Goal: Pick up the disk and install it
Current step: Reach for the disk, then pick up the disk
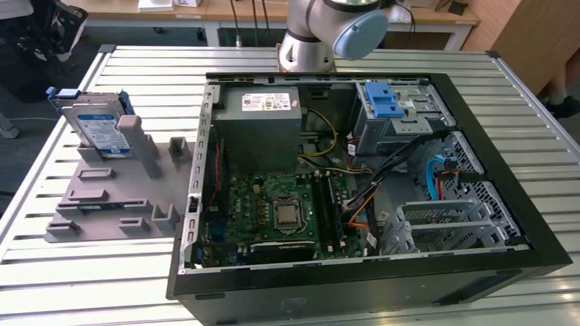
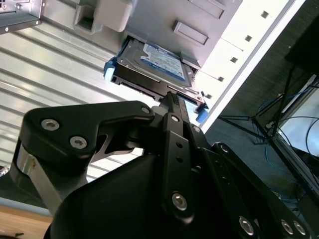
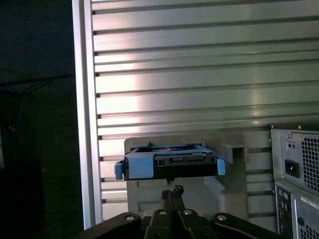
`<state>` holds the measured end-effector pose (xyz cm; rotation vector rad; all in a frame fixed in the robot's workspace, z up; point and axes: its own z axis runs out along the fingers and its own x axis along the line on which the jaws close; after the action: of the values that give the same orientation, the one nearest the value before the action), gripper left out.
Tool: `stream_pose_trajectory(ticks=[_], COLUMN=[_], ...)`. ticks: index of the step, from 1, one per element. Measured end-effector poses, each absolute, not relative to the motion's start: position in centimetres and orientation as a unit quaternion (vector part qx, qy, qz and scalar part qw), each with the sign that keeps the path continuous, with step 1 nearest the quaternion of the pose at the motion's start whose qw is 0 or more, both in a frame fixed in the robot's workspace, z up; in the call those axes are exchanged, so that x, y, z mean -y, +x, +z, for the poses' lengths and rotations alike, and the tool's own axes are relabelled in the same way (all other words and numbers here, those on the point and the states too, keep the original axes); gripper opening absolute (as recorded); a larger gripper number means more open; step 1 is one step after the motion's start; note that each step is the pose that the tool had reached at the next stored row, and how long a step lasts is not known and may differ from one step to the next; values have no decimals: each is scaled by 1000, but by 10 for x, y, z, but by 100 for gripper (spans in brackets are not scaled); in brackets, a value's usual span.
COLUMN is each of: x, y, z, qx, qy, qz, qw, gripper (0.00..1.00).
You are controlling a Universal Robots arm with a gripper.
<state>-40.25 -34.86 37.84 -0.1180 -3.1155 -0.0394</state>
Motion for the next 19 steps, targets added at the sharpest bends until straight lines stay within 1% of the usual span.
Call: stream_pose_trajectory(ticks=[19], x=[346], y=[-420], z=[375], qx=[999], qy=[-38], qz=[-13], qw=[12], gripper=[11])
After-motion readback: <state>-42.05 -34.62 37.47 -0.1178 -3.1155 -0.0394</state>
